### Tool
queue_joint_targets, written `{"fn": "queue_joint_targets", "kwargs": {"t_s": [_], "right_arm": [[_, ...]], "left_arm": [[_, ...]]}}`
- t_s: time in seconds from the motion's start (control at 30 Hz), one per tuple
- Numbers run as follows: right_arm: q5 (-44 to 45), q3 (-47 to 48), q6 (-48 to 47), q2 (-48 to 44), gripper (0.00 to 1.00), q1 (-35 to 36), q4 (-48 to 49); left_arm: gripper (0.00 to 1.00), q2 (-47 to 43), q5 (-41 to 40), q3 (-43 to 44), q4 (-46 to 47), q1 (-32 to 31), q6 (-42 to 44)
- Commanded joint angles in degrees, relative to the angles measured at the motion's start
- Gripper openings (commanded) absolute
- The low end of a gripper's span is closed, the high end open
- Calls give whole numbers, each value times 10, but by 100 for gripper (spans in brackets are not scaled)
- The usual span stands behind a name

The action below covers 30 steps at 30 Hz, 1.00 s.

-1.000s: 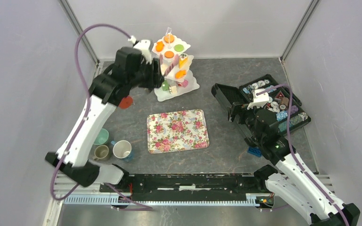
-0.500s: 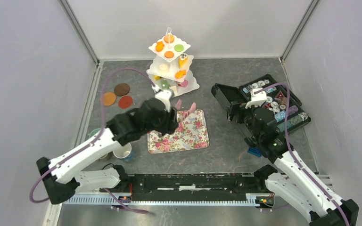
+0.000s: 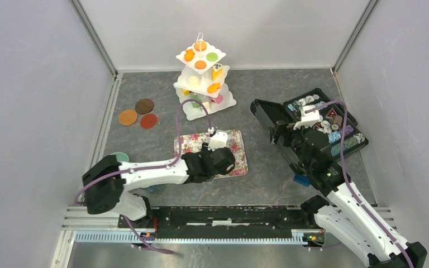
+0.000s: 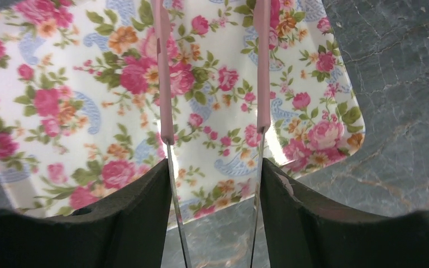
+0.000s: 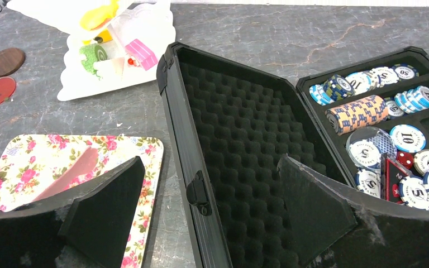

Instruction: Serve the afternoon tea

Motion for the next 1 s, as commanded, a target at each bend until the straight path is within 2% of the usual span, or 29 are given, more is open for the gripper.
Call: {"fn": "queue_joint_targets", "kwargs": {"t_s": [0.0, 0.23, 0.4, 0.53, 0.6, 0.73, 0.83, 0.9, 0.97], "right_arm": [[-1, -6, 7, -9, 98, 3, 3], [1, -7, 7, -14, 98, 3, -1], [1, -18, 12, -18, 98, 2, 2], [-1, -17, 13, -18, 98, 3, 0], [0, -15, 12, -20, 98, 3, -1], [1, -12, 9, -21, 98, 2, -4], [5, -9, 6, -19, 98, 3, -7], [7, -11, 6, -20, 98, 3, -4], [5, -15, 5, -20, 98, 3, 4]], "left_arm": [[64, 71, -62, 22, 80, -21, -73], [68, 162, -16, 65, 49, -29, -109], [70, 167, 1, 75, 42, -29, -99], [88, 164, -7, 93, 12, -28, -94], [93, 157, -15, 108, -14, -27, -90], [99, 118, -38, 135, -64, -27, -57], [100, 63, -101, 146, -111, -14, -28], [100, -2, -103, 131, -109, 30, -6], [100, -56, -63, 113, -99, 115, 7]]}}
